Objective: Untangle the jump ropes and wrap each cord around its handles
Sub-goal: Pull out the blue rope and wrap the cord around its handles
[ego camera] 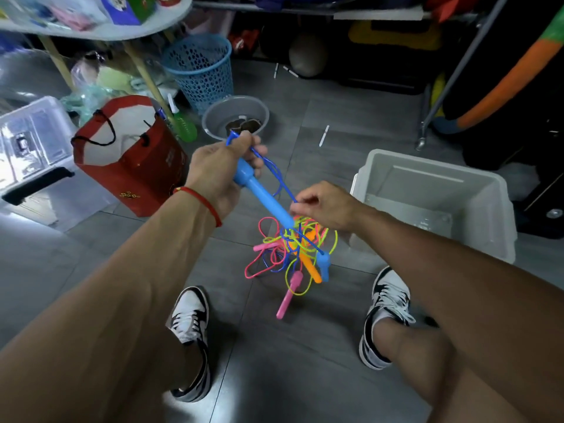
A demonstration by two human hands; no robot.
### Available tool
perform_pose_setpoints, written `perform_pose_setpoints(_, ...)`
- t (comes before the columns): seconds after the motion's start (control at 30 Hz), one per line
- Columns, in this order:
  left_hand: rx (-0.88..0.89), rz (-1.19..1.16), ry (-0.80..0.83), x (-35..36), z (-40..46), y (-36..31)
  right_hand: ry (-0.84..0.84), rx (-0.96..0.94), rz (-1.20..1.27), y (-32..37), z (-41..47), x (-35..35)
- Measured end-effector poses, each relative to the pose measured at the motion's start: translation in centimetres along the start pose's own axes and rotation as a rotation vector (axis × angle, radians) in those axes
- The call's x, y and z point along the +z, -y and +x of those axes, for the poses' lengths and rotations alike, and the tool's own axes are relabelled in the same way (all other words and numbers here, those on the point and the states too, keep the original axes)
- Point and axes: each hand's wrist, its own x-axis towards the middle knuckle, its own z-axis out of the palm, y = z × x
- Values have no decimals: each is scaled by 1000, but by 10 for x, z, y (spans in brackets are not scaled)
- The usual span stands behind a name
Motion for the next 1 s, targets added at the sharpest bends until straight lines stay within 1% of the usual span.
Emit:
perform_pose_setpoints(0.07,40,108,-79,-4,2,3,-68,3,-26,9,0,-9)
perform_pose_setpoints(0.13,-57,161,-96,-6,2,10,-167,-7,-19,18,2,-20)
perform_pose_setpoints(0.2,-193,205,-39,-2,-4,18,-228,-15,-4,29,4,-29)
perform_pose_setpoints(0.23,-246,168,-17,2,-8,22,-246,-21,9,34,5,-30)
perform_pose_setpoints(0.33,-362,-100,-33,5,-11,31,-350,-24,24,47,9,-32)
perform_pose_setpoints(0.37,-380,-152,-36,5,-11,32,-388,-28,39,52,11,-33)
perform_pose_setpoints(0.4,-381,-156,-35,5,-12,32,-411,-38,69,58,12,-34)
perform_pose_setpoints(0.43,-363,-101,-19,5,-13,31,-421,-50,105,63,14,-35)
perform_pose_setpoints(0.5,-289,123,53,6,-17,34,-425,-76,187,73,16,-35)
perform_pose_setpoints(0.6,-66,474,190,5,-20,40,-446,-94,356,82,19,-32)
perform_pose_setpoints(0.67,99,686,135,-1,-14,37,-447,-89,445,83,21,-28)
perform_pose_setpoints(0.7,143,727,88,-5,-9,35,-444,-75,473,82,21,-25)
perform_pose_setpoints(0.77,157,680,23,-13,-1,28,-366,-35,410,75,19,-17)
perform_pose_setpoints(0.83,136,623,-29,-18,5,24,-166,-1,285,65,12,-5)
perform_pose_setpoints(0.87,109,587,-49,-18,5,21,-59,-2,267,61,8,2)
perform_pose_setpoints(0.9,79,544,-64,-19,6,19,15,-22,264,58,6,9)
perform_pose_setpoints(0.97,60,497,-113,-22,7,11,77,-94,206,53,3,15)
perform_pose_setpoints(1.0,68,477,-143,-25,9,7,94,-135,119,49,3,14)
